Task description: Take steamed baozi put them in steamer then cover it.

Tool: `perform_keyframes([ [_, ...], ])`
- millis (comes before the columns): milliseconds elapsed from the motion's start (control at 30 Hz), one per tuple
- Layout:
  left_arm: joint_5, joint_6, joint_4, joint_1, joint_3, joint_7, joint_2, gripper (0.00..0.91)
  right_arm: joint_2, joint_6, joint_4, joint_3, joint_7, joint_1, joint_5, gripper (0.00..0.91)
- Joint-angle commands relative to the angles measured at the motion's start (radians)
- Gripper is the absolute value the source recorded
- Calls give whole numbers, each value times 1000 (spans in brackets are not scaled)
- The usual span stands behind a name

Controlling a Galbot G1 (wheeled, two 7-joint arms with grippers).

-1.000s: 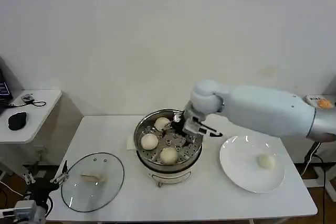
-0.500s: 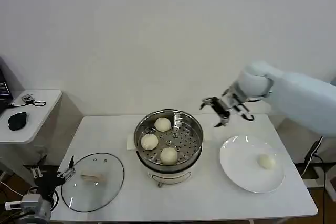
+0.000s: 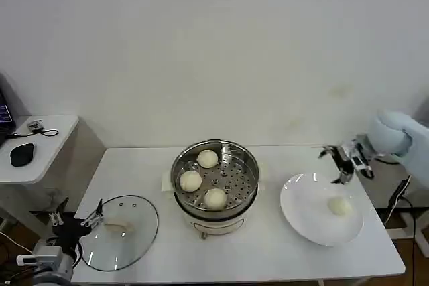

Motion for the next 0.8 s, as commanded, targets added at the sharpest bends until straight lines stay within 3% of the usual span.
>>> perform_keyframes([
  [33,5,-1,17,-3,7,0,3,907,-73,-27,-53,226,0,-303,-55,907],
  [267,6,-2,20,2,3,0,3,907,-4,-25,-132,286,-10,-359,-85,907],
  [800,6,1,24,6,0,1,-3,907,89,-21,-245,288,-10,-368,-127,907],
])
